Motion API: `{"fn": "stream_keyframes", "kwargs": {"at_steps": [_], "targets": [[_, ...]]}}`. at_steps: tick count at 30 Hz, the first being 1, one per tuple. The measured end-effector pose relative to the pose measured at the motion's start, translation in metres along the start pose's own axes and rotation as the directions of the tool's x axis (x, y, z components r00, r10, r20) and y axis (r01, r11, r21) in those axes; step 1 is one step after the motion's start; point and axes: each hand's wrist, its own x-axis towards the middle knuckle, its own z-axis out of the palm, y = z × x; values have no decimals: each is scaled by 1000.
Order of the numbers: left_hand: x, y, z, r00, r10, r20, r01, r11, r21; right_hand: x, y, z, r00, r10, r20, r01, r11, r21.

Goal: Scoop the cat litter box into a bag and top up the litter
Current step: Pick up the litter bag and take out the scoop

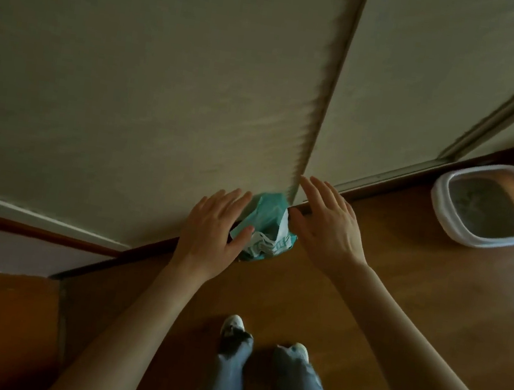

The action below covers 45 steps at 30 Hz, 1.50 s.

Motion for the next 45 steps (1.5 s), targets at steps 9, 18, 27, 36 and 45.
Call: {"fn": "stream_keyframes", "kwargs": {"at_steps": [9,18,27,36,45], "targets": [[59,-57,165,998,-56,-1,56,998,-13,56,87,155,997,-56,46,55,998,27],[110,-107,267,998,-53,-42,51,998,-47,115,124,277,984,-167,56,164,985,47],[150,-147,338,993,92,-70,-95,995,-44,158,147,351,955,-291,62,292,956,-15],[174,-172,397,947,270,-175,-277,961,-19,169,170,412,923,-384,31,385,923,-18],[148,-166,419,878,441,-186,-385,881,273,146,175,426,905,-415,94,424,899,-108]]}}
